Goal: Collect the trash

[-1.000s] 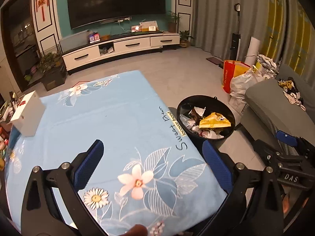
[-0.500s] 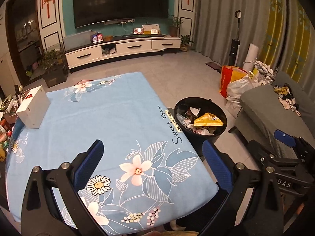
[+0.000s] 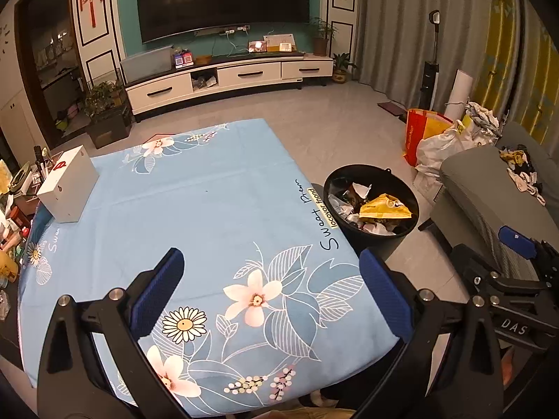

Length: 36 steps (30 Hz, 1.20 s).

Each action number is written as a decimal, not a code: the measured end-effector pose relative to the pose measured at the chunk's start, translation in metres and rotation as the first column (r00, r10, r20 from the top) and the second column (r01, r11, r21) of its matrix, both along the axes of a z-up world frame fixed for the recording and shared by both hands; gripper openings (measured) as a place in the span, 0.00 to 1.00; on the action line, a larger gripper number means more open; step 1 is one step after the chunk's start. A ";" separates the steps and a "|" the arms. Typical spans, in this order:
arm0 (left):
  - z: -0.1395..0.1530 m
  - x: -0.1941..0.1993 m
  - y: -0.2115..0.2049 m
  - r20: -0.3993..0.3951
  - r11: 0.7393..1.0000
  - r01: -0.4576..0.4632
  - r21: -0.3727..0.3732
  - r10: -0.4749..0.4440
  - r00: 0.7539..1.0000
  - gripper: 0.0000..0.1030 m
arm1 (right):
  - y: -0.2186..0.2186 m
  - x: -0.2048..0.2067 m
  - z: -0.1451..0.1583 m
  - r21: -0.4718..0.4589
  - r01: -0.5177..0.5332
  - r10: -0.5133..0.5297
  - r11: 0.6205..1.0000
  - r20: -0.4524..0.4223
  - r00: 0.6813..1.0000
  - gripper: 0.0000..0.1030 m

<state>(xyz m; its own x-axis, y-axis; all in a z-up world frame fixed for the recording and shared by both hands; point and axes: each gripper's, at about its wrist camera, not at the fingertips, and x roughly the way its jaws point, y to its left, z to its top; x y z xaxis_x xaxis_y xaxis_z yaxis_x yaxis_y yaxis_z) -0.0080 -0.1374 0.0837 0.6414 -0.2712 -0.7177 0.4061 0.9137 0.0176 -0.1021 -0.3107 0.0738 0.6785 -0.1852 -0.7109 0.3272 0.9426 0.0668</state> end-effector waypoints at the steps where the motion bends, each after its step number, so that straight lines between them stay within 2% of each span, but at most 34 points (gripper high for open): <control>1: 0.000 0.000 0.000 0.002 1.000 0.001 0.002 -0.001 1.000 0.97 | 0.000 0.000 0.000 -0.002 0.001 -0.001 1.000 -0.001 1.000 0.97; 36: -0.003 -0.005 -0.006 0.008 1.000 0.008 0.004 -0.008 1.000 0.97 | -0.003 0.002 -0.006 0.002 0.003 -0.003 1.000 -0.007 1.000 0.97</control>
<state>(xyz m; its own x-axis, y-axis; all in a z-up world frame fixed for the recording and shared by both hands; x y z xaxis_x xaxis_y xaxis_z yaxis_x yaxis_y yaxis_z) -0.0130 -0.1437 0.0808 0.6451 -0.2736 -0.7135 0.4130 0.9104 0.0243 -0.0996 -0.3136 0.0676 0.6733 -0.1854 -0.7157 0.3302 0.9416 0.0667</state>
